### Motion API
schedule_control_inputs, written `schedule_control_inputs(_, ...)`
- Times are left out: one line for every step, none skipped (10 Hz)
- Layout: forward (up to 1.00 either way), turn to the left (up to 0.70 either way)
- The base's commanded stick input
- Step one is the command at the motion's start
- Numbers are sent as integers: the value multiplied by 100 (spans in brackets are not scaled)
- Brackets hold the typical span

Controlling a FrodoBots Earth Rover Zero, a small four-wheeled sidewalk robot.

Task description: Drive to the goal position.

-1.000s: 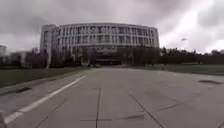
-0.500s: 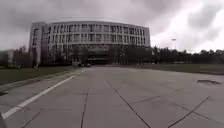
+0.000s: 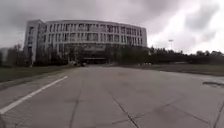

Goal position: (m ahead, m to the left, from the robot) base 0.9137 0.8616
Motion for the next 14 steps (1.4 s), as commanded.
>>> schedule_control_inputs(85, 0)
schedule_control_inputs(85, 0)
schedule_control_inputs(85, 0)
schedule_control_inputs(75, -5)
schedule_control_inputs(64, -11)
schedule_control_inputs(54, -16)
schedule_control_inputs(43, -22)
schedule_control_inputs(32, -27)
schedule_control_inputs(21, -33)
schedule_control_inputs(11, -39)
schedule_control_inputs(0, -45)
schedule_control_inputs(0, -76)
schedule_control_inputs(0, -76)
schedule_control_inputs(0, -76)
